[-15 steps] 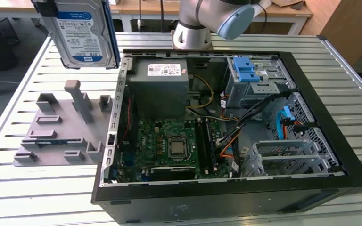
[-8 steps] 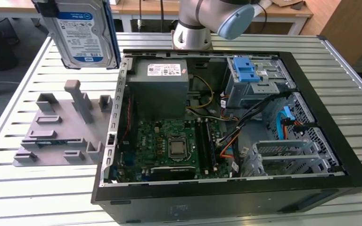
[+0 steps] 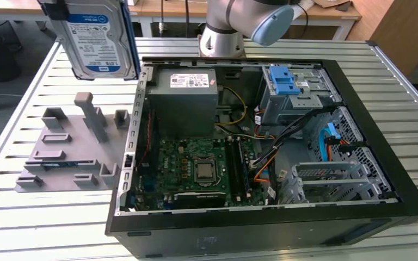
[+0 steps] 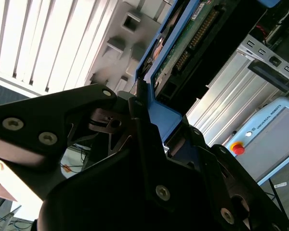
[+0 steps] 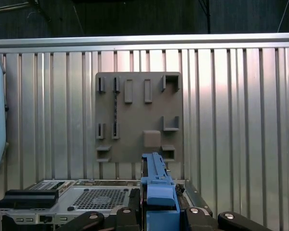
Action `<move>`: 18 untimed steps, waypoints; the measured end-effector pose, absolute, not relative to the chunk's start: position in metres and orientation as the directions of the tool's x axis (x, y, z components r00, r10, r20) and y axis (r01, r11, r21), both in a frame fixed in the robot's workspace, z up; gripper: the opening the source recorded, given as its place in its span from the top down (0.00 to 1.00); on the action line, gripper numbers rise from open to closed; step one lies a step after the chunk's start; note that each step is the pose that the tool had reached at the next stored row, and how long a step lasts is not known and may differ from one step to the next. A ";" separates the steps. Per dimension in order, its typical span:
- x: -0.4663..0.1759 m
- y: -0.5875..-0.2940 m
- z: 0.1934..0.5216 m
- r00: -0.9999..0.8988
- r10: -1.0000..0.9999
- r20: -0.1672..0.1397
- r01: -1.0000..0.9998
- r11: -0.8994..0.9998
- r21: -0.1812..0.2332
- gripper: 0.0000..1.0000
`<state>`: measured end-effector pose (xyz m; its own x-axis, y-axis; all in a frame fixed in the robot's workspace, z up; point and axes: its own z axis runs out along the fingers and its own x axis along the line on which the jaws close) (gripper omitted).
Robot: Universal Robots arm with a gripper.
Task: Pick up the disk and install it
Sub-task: 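Pick up the disk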
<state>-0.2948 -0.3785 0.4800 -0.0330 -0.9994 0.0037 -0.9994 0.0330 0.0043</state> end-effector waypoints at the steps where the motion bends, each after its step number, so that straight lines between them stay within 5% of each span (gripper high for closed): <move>1: -0.295 -0.379 0.480 -0.033 -0.999 0.004 -0.999 0.033 0.004 0.64; 18: -0.290 -0.380 0.480 -0.033 -0.999 0.004 -0.999 0.033 0.004 0.64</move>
